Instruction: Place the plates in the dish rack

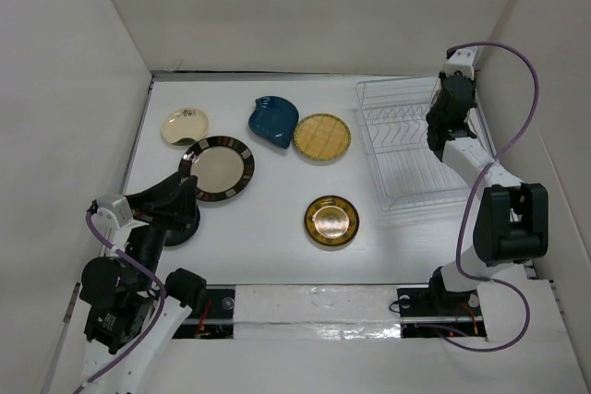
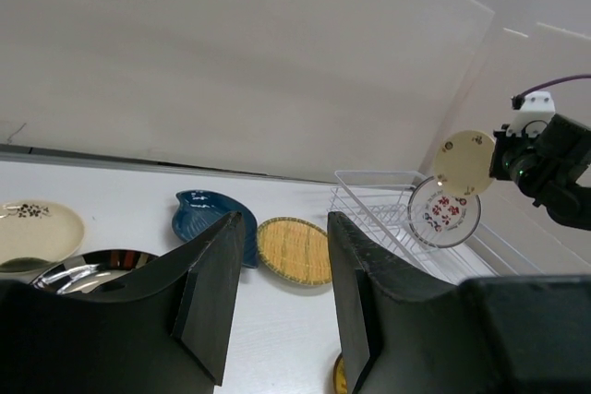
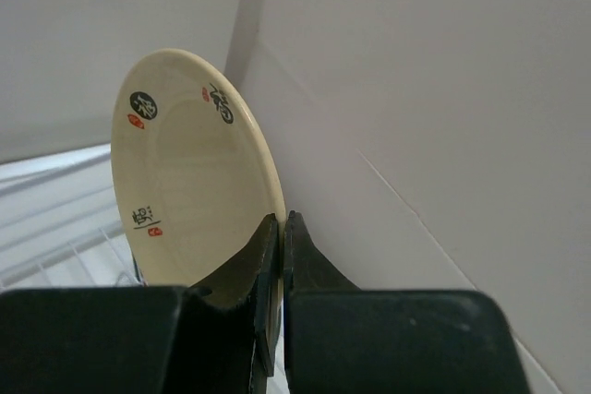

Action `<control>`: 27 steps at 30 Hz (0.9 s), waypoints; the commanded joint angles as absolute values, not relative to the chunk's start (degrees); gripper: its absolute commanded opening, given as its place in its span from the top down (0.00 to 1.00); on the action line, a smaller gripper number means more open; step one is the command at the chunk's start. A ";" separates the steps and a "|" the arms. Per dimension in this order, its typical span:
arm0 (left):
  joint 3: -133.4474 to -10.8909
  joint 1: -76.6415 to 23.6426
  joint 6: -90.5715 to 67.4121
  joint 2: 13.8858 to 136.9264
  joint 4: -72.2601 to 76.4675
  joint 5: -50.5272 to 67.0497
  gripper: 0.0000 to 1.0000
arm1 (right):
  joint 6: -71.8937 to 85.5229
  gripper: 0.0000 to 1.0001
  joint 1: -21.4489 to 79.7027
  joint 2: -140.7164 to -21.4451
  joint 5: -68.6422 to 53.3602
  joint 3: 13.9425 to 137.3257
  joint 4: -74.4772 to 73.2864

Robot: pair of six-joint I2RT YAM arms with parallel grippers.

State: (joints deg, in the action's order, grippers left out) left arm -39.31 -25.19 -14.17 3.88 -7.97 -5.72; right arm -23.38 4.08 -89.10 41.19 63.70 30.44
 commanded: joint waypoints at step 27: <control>-39.37 -25.66 -14.24 2.99 -5.71 -6.68 0.61 | -22.15 0.85 4.92 -100.37 38.58 58.18 28.83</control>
State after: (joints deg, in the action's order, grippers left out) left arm -39.31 -25.19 -14.17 3.22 -7.97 -6.37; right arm -23.86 4.23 -99.96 37.54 58.41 26.59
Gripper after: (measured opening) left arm 0.386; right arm 0.131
